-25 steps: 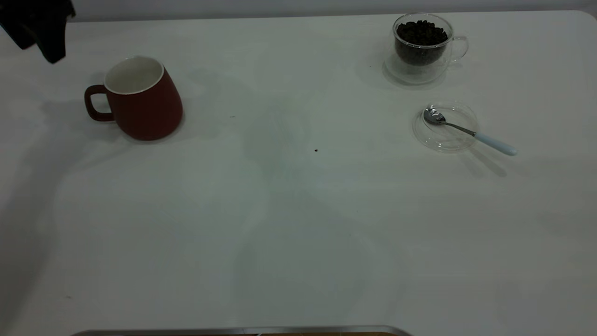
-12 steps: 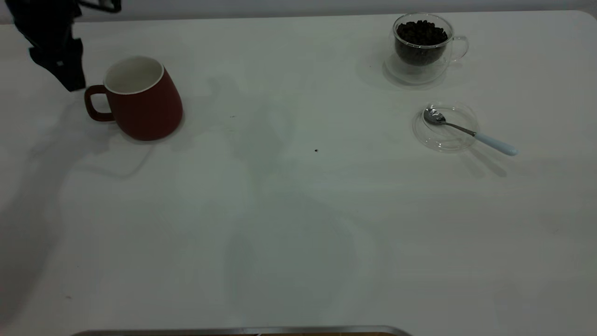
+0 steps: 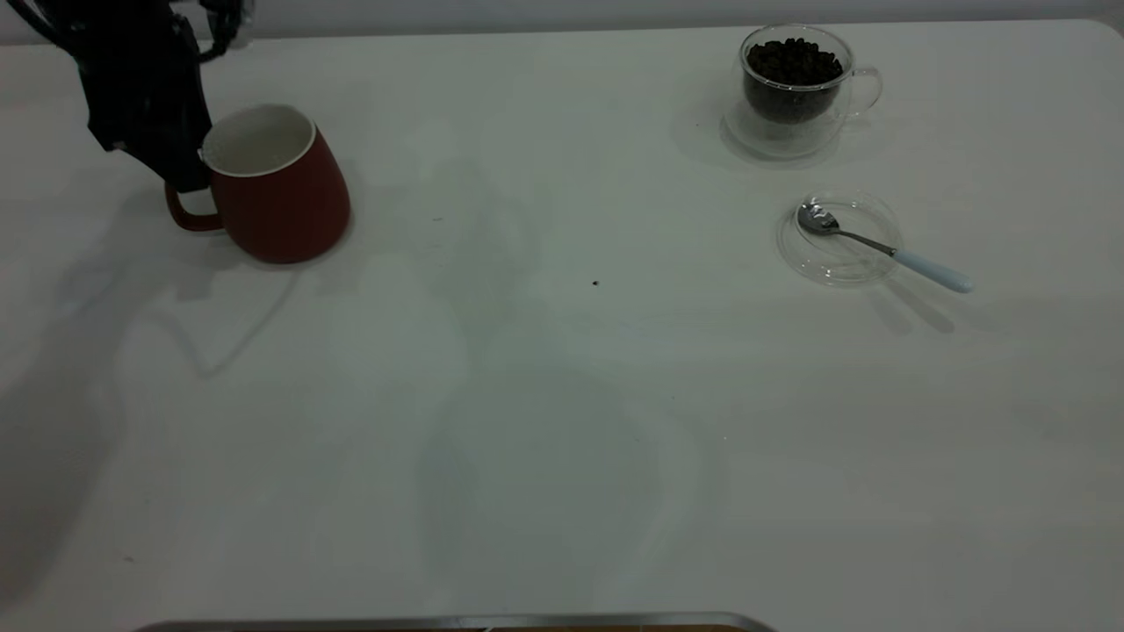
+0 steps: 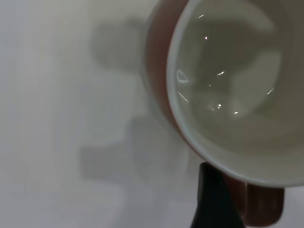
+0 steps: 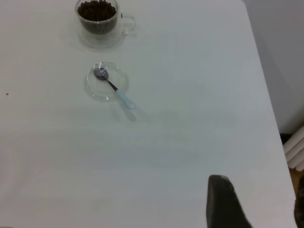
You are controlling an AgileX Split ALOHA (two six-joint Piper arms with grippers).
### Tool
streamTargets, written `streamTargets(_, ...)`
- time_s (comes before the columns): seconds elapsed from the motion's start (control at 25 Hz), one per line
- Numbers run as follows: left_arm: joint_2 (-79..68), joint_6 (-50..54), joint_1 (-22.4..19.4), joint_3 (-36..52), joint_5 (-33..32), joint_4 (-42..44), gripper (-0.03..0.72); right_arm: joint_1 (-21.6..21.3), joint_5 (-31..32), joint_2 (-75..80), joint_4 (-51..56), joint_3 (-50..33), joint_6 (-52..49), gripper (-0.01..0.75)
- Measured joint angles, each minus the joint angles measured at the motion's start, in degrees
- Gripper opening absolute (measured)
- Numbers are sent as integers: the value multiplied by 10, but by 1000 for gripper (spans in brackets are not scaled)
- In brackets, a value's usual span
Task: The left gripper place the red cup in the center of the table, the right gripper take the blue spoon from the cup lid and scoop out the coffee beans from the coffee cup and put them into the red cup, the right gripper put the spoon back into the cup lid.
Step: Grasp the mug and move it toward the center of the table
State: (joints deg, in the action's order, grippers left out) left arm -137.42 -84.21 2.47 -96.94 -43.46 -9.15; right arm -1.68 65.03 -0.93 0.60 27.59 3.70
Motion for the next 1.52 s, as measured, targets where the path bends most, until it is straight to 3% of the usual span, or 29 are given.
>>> streamTargets(0.72,-46,-12,0,0,52,-6,516,0,0,0,0,0,0,398)
streamTargets(0.92,-49,-84,0,0,80,-23,516,0,0,0,0,0,0,398)
streamTargets(1.2,-50,-225,0,0,103,-152,516,0,0,0,0,0,0,398)
streamTargets(1.52,-50,-269,8,0,104,-180,516,0,0,0,0,0,0,398)
